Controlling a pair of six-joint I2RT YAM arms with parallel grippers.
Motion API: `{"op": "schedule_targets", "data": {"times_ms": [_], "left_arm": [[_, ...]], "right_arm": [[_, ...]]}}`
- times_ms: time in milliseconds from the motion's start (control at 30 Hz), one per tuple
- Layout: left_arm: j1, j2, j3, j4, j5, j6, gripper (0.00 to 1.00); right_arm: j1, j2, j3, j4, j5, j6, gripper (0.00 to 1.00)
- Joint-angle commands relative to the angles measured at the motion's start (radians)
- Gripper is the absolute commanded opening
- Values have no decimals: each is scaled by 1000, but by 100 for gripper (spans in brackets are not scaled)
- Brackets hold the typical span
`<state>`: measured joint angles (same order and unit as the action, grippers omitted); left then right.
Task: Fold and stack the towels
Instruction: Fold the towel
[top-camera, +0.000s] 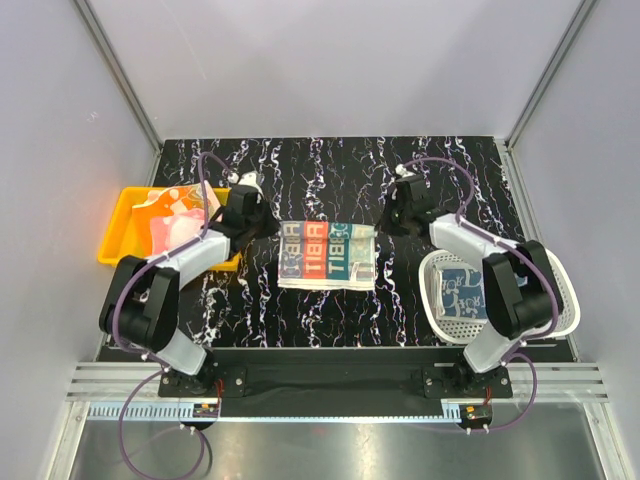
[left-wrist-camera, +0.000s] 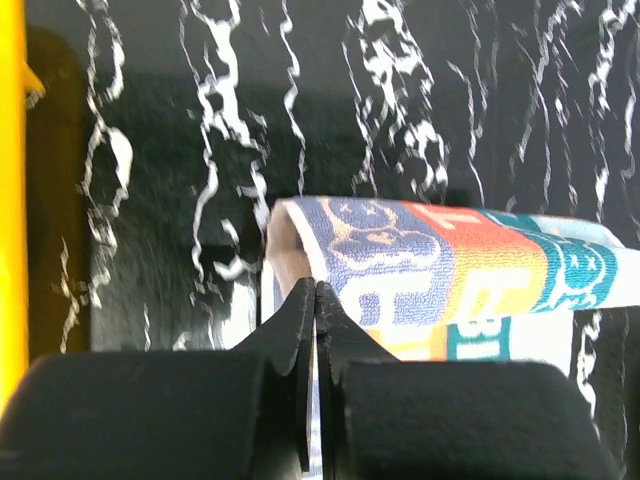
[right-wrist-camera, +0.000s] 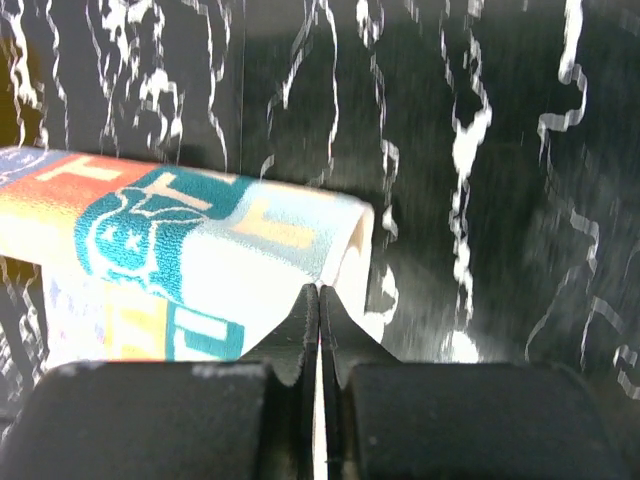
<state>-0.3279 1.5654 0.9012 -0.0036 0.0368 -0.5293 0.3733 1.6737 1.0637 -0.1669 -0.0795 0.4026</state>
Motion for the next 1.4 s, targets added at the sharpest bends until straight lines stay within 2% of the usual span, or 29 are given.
{"op": "schedule_targets", "data": {"times_ms": [0,267,700,1133,1367], "left_arm": [[-17,-103,-56,86,-2,-8,0],[-34,-200,-183,108,-8,-17,0],[-46,-311,-271,86,8,-24,0],[-88,-377,-401,129,-2,-47,0],[-108,-354,-452,163,-12,-60,0]], "right_arm": [[7,-113,-69,49,-22,45,1],[49,-221,-189,56,-25,67,1],[85,-333,-274,18,12,87,1],[125,-359,-383,53,40,125,1],[131,-336,-429,89,32,145,1]]}}
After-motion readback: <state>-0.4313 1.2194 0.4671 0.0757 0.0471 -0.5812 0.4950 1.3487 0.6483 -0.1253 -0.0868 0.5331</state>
